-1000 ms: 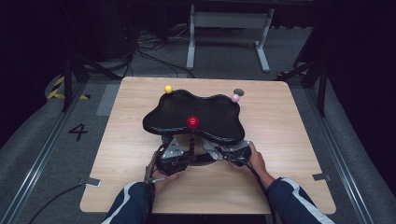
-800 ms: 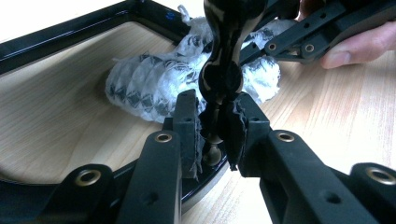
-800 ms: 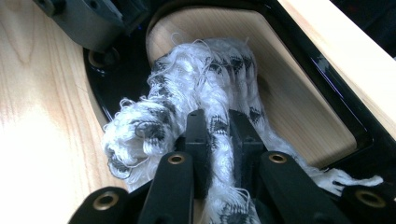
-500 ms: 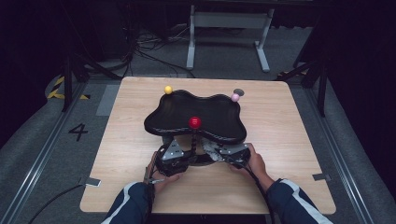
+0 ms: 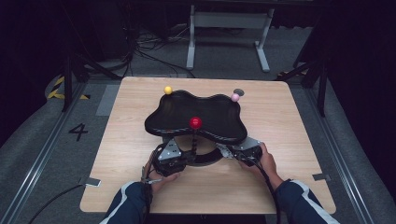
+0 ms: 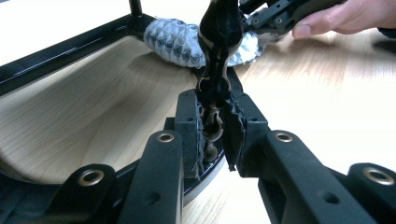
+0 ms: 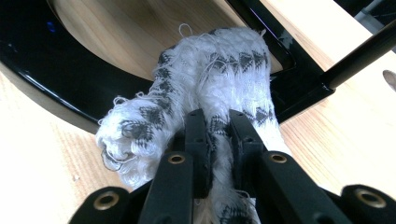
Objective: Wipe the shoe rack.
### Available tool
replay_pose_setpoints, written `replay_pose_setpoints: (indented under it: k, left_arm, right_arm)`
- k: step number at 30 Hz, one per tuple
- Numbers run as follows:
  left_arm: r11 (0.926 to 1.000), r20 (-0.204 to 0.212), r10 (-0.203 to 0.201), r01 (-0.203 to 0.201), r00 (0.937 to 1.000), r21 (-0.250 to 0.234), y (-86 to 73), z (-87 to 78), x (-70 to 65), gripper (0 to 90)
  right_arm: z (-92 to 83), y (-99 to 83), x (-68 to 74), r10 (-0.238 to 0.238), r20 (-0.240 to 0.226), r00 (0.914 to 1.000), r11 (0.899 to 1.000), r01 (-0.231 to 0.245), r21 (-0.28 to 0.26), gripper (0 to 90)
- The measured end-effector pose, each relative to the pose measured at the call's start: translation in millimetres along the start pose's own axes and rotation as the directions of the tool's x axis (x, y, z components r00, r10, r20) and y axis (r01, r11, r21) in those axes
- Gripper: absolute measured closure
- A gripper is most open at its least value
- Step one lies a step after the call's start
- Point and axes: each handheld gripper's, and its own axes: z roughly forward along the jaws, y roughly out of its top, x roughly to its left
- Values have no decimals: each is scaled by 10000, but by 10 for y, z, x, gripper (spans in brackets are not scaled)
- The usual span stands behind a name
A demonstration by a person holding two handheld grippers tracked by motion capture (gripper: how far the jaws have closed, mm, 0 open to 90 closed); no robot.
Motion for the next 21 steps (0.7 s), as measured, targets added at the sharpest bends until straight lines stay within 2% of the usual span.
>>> replay_pose_setpoints:
  k: [2, 3, 7, 9, 10, 12, 13, 14, 18, 19, 21]
  left_arm:
    - [10000, 37, 46, -46, 10000, -1, 13, 23, -16, 754]
    - [10000, 111, -79, 79, 9999, 34, 20, 47, -47, 753]
    - [9996, 269, 271, -273, 9993, 75, 56, 99, -103, 751]
    - [9998, 216, 188, -188, 9996, 15, 79, 157, -158, 752]
    - [9994, 185, 333, -335, 9993, 125, 91, 170, -163, 752]
    - [9997, 216, 248, -246, 9995, -81, 100, 212, -183, 751]
    - [9998, 233, 198, -199, 9995, 56, 108, 216, -192, 751]
    - [9998, 252, 187, -185, 9995, -113, 107, 242, -199, 751]
    - [9996, 280, 266, -266, 9993, -11, 129, 276, -214, 750]
    - [9992, 228, 368, -363, 9991, -193, 130, 297, -214, 750]
    - [9994, 255, 301, -297, 9992, -157, 132, 306, -218, 750]
  right_arm:
    - [-3, 5, 8, -16, -77, 10000, 10000, 16, -25, 803]
    - [0, 15, 31, -56, -53, 10000, 9999, 56, -94, 804]
    - [-1, 43, 60, -282, -224, 9994, 9994, 278, -183, 804]
    - [14, 74, 108, -370, -340, 9987, 9989, 360, -289, 803]
    - [16, 89, 130, -397, -432, 9983, 9988, 384, -309, 803]
    - [27, 116, 186, -500, -506, 9975, 9981, 480, -396, 803]
    - [32, 133, 215, -554, -571, 9968, 9976, 530, -438, 804]
    - [31, 152, 247, -523, -733, 9959, 9975, 486, -508, 805]
    - [29, 204, 327, -655, -937, 9934, 9954, 585, -760, 807]
    - [25, 212, 348, -686, -959, 9930, 9950, 610, -797, 807]
    - [15, 224, 363, -765, -997, 9921, 9943, 685, -816, 806]
